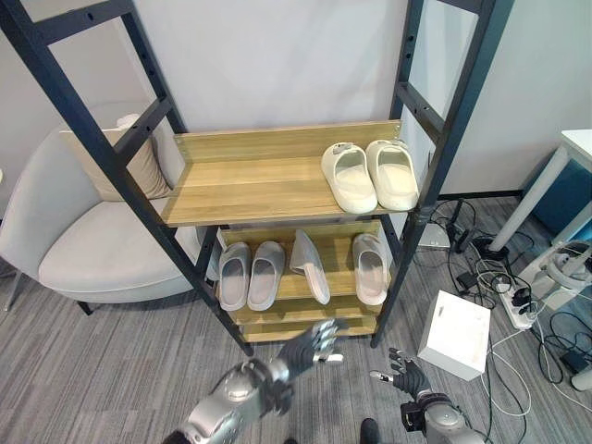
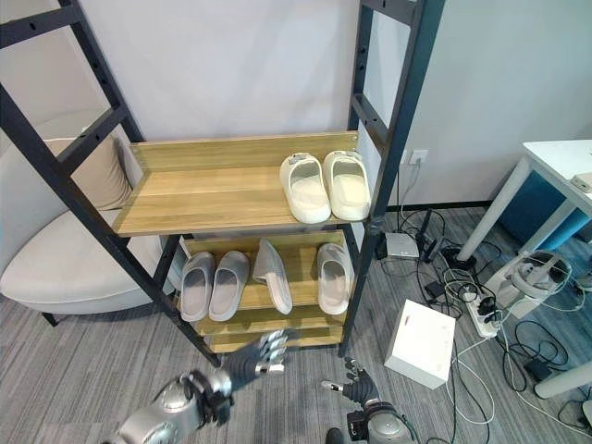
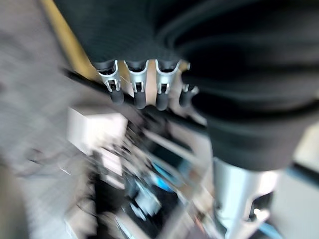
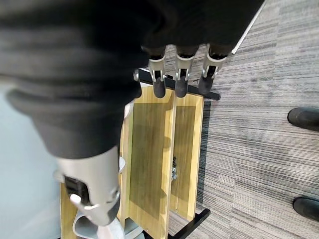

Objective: Arrange the slippers neatly on the shoe rack.

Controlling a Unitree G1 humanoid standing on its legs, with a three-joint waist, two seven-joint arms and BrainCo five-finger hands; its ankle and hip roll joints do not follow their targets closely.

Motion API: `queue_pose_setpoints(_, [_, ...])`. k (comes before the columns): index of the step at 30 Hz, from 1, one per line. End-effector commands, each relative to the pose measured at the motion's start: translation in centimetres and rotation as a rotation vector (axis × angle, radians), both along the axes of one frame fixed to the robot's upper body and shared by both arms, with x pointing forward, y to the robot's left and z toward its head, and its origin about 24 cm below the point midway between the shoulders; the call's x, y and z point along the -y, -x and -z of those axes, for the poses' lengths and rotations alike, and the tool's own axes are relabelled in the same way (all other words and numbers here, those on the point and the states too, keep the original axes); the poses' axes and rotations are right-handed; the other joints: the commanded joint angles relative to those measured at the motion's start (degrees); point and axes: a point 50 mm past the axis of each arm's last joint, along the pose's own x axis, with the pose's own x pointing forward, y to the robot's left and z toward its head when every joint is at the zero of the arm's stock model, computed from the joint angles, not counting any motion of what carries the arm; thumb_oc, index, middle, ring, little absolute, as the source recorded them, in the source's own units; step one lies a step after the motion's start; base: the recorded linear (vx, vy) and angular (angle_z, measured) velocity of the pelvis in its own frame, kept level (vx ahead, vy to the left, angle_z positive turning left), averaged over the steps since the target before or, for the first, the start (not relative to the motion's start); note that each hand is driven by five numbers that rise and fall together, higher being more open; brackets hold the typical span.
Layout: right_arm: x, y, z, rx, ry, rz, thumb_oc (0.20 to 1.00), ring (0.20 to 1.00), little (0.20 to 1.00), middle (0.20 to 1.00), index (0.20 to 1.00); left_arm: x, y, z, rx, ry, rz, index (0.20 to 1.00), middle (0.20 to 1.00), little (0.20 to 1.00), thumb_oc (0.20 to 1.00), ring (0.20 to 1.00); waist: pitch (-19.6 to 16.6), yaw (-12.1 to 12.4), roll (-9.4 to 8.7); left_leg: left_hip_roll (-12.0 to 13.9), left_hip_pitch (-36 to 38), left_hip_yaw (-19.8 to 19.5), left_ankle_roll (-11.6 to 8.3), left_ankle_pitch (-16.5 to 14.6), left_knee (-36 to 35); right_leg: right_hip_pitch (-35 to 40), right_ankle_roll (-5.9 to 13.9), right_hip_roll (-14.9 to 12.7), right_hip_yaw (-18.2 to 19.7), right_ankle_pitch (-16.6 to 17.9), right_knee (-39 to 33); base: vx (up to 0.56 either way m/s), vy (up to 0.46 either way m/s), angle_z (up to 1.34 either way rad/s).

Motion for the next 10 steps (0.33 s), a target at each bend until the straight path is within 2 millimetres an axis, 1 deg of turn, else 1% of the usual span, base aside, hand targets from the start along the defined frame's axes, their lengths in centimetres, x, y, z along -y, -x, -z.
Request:
queue_pose_setpoints(1, [-1.1, -2.9, -2.2, 0.147, -0.038, -0.018, 1.000, 1.000, 1.000, 1.000, 1.000, -0.1, -3.5, -1.2, 0.164, -0.122, -0.060, 1.000, 1.000, 1.000, 1.000, 1.000, 2.64, 1.27, -1.49, -1.39, 1.58, -2.37, 2.76, -9.57, 0.01, 6.20, 1.29, 0.70, -2.40, -12.71, 0.11, -0.02, -0.005, 0.07])
queue_pose_setpoints(2, [-1.1, -2.9, -2.2, 0.150, -0.036, -0.016, 1.000, 1.000, 1.000, 1.000, 1.000, -0.5, -3.4, -0.4, 0.133, -0.158, -0.110, 1.000, 1.000, 1.000, 1.000, 1.000, 2.74, 1.32, -1.56, -1.49, 1.53, -2.76, 2.81, -9.58, 0.01, 6.37, 1.18, 0.65, -2.69, -12.65, 0.11, -0.04, -0.011, 0.10])
queue_pose_setpoints(3, [-1.2, -2.9, -2.3, 0.158, -0.034, -0.003, 1.000, 1.000, 1.000, 1.000, 1.000, -1.2, -3.2, 0.6, 0.108, -0.230, -0.167, 1.000, 1.000, 1.000, 1.000, 1.000, 2.99, 1.72, -1.85, -1.69, 1.44, -3.41, 2.86, -9.55, 0.01, 6.67, 0.97, 0.55, -3.21, -12.50, 0.11, -0.03, -0.007, 0.17])
queue_pose_setpoints(4, [-1.2, -2.9, -2.3, 0.158, -0.034, -0.003, 1.000, 1.000, 1.000, 1.000, 1.000, -1.2, -3.2, 0.6, 0.109, -0.230, -0.167, 1.000, 1.000, 1.000, 1.000, 1.000, 3.01, 1.68, -1.84, -1.69, 1.45, -3.45, 2.86, -9.54, 0.01, 6.70, 0.97, 0.55, -3.25, -12.51, 0.11, -0.03, -0.007, 0.27])
queue_pose_setpoints(5, [-1.2, -2.9, -2.3, 0.161, -0.034, 0.004, 1.000, 1.000, 1.000, 1.000, 1.000, -1.6, -2.9, 1.1, 0.085, -0.257, -0.196, 1.000, 1.000, 1.000, 1.000, 1.000, 3.09, 1.83, -1.94, -1.77, 1.48, -3.64, 2.86, -9.50, 0.01, 6.86, 0.94, 0.50, -3.50, -12.53, 0.11, -0.02, -0.013, 0.24])
queue_pose_setpoints(6, [-1.3, -3.1, -2.5, 0.171, -0.042, 0.029, 1.000, 1.000, 1.000, 1.000, 1.000, -2.5, -2.3, 2.3, 0.021, -0.298, -0.283, 1.000, 1.000, 1.000, 1.000, 1.000, 3.12, 2.28, -2.20, -1.92, 1.43, -4.25, 2.79, -9.40, 0.01, 7.13, 0.80, 0.44, -4.12, -12.60, 0.11, -0.02, -0.013, 0.20])
queue_pose_setpoints(7, [-1.3, -3.1, -2.5, 0.171, -0.042, 0.029, 1.000, 1.000, 1.000, 1.000, 1.000, -2.4, -2.3, 2.3, 0.021, -0.298, -0.283, 1.000, 1.000, 1.000, 1.000, 1.000, 3.14, 2.25, -2.19, -1.92, 1.43, -4.28, 2.79, -9.40, 0.01, 7.15, 0.80, 0.44, -4.15, -12.61, 0.11, -0.01, -0.014, 0.14])
queue_pose_setpoints(10, [-1.3, -3.4, -2.6, 0.178, -0.046, 0.057, 1.000, 1.000, 1.000, 1.000, 1.000, -3.3, -1.7, 3.4, -0.046, -0.343, -0.360, 1.000, 1.000, 1.000, 1.000, 1.000, 3.03, 2.79, -2.40, -2.00, 1.47, -4.72, 2.67, -9.31, 0.01, 7.39, 0.68, 0.42, -4.67, -12.69, 0.11, -0.01, -0.010, 0.16])
